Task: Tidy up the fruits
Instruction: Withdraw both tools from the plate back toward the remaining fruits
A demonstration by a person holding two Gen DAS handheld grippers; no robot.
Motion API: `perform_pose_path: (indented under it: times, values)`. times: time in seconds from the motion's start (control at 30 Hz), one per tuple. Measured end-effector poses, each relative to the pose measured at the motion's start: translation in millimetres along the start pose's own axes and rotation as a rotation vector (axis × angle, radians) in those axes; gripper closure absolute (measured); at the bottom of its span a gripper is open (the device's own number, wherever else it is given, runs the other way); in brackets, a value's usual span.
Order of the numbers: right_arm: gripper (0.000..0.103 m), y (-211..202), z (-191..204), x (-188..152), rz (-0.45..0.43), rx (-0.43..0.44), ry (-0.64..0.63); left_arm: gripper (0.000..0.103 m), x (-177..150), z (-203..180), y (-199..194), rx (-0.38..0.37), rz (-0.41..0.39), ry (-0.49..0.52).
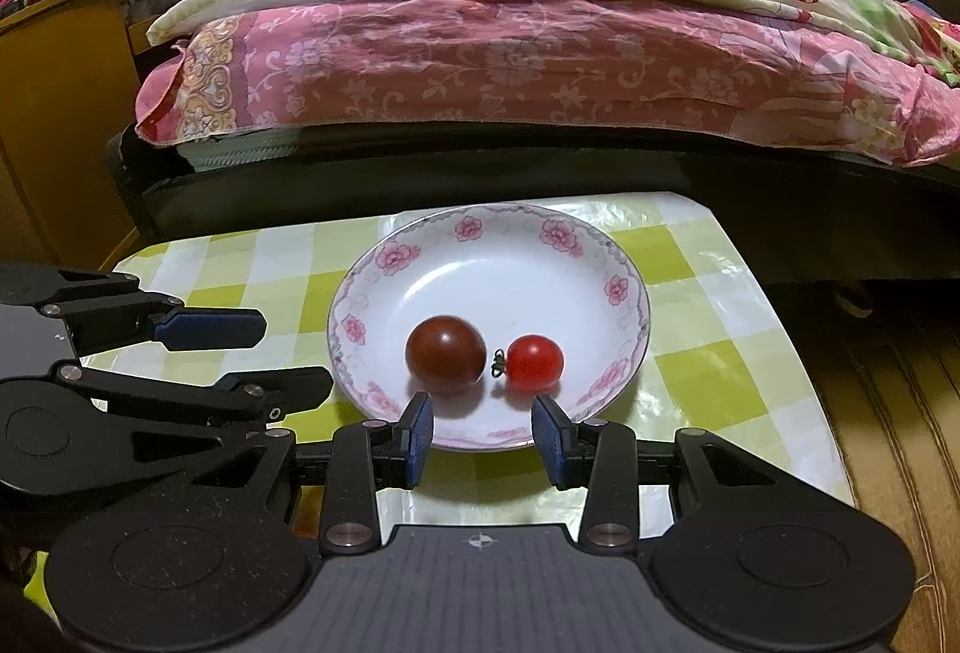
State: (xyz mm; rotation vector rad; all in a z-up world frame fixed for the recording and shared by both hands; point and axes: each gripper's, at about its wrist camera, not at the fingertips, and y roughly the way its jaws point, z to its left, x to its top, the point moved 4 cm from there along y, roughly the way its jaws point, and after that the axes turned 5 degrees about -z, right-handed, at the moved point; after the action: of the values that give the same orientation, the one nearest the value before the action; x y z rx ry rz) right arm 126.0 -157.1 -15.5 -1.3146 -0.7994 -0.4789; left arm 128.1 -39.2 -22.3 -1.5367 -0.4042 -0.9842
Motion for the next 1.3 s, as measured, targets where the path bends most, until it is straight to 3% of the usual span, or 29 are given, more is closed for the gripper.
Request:
perform_pose_path:
  times: [1.3]
  values:
    - [0.067, -17.4, 27.8, -28.7, 0.059, 0.053, -0.066, 0.054, -31.7, 0.4, -25.2, -0.009, 0.05, 0.024]
